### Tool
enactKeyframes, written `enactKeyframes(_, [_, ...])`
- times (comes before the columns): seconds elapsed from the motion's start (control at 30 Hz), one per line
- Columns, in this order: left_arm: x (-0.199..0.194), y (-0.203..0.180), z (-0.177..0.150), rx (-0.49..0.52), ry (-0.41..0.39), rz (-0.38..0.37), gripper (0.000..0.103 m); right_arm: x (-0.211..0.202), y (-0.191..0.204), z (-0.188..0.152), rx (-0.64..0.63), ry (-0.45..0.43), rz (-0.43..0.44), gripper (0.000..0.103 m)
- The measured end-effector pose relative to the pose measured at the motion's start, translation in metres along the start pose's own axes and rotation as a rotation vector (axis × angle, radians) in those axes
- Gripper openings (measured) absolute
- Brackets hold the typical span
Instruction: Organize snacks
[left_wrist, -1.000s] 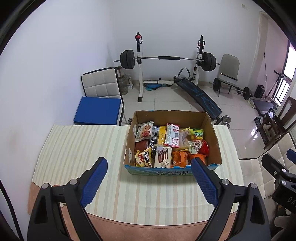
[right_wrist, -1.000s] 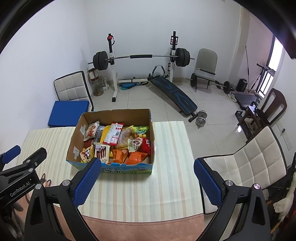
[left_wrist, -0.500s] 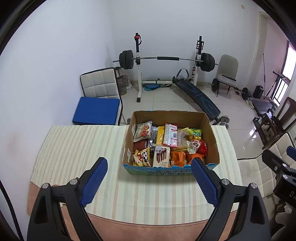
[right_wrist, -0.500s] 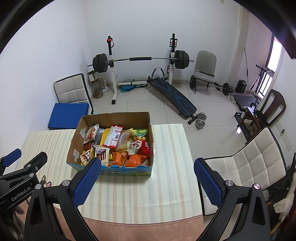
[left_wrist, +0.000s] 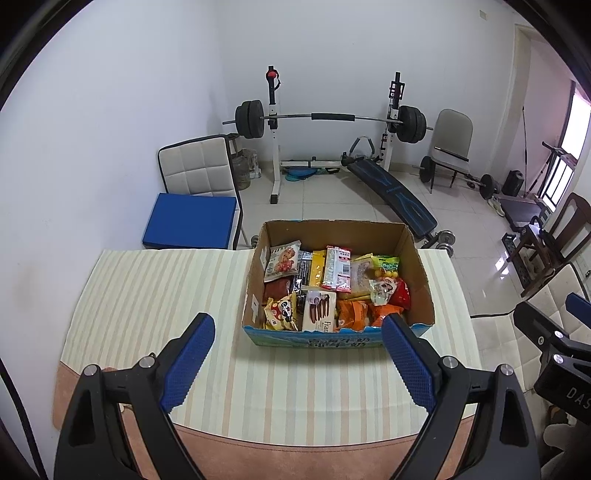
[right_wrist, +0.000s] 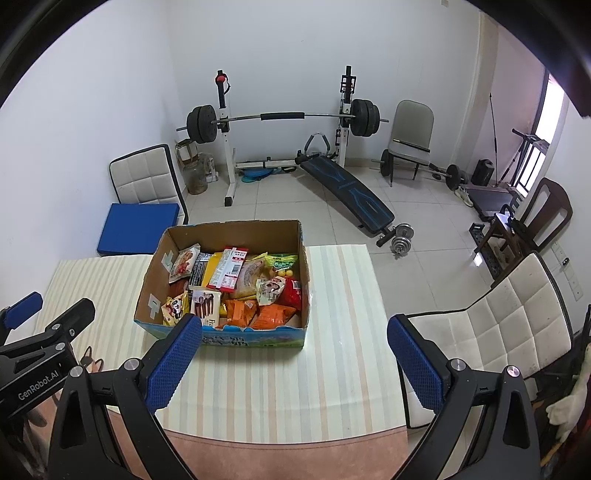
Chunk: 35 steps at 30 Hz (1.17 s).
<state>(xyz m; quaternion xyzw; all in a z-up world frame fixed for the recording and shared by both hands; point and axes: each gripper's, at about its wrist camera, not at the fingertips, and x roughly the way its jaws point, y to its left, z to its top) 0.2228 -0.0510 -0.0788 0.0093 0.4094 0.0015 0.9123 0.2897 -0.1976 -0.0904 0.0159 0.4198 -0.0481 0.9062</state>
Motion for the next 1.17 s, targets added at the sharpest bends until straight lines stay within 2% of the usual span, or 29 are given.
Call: enactKeyframes(1.17, [-0.0095, -0.0045, -0.0017, 0.018, 0.004, -0.03, 0.093, -0.0065, -0.0023, -0.0058, 0.006, 0.0, 0.002, 0.102])
